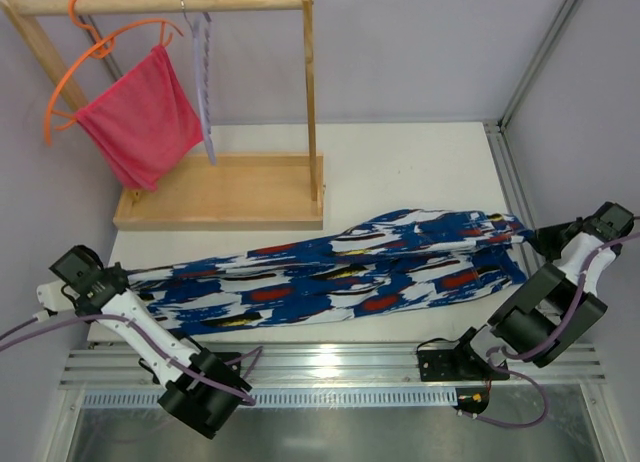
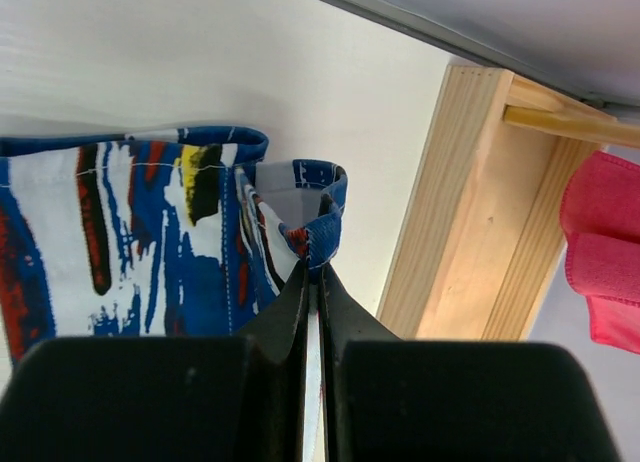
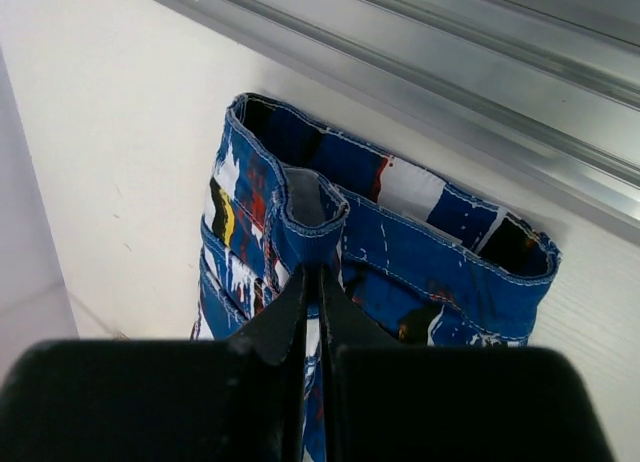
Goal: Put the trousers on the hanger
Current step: Fold the trousers
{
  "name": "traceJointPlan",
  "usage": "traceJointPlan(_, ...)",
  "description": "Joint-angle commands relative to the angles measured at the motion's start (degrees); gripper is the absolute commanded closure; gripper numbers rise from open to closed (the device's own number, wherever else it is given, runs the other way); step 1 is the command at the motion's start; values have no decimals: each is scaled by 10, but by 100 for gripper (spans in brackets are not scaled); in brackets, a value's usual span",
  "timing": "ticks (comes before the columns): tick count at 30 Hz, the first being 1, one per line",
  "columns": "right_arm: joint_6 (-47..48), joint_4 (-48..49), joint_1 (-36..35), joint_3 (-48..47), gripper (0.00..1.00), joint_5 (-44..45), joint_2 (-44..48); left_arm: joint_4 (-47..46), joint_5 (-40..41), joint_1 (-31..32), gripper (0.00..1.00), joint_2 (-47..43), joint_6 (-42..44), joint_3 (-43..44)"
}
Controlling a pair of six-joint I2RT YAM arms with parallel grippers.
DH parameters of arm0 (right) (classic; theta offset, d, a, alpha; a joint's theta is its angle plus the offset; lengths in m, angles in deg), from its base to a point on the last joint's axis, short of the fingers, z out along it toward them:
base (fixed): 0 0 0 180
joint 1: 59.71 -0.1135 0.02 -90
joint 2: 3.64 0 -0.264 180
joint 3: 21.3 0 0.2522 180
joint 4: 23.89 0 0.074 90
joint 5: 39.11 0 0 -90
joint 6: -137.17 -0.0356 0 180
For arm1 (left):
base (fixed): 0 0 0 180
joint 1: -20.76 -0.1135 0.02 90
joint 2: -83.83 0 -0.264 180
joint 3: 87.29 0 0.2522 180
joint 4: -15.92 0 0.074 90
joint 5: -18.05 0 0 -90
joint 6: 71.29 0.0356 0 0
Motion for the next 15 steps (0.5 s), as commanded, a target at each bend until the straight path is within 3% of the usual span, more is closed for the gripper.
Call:
traceJointPlan(1, -3, 23, 29, -3, 96, 57, 28, 13, 78, -7, 100, 8, 19, 56)
traceJointPlan(3, -3, 21, 32, 3, 95, 74, 35, 42, 113, -4, 100, 8, 26, 70)
traceJointPlan(5, -3, 17, 31, 7, 87, 73, 37, 54, 137, 5, 100, -2, 25, 88)
traceJointPlan(7, -1, 6, 32, -2, 79, 69, 38, 74, 165, 9, 81, -4, 19, 106)
traceJointPlan(8, -1, 0, 32, -7, 64, 72, 39, 85, 173, 10, 70, -1, 16, 114)
traceJointPlan(9, -1, -20, 32, -22, 59, 85, 42, 101, 198, 11, 48, 0, 16, 123)
traceJointPlan(10, 1, -32, 32, -31, 55, 95, 45, 111, 209, 13, 39, 3, 15, 134)
traceJointPlan(12, 3, -65, 32, -51, 49, 115, 48, 117, 231, 24, 26, 8, 12, 156)
traceJointPlan(15, 8, -56, 30, -71, 48, 97, 65, 102, 215, 29, 25, 23, 23, 165)
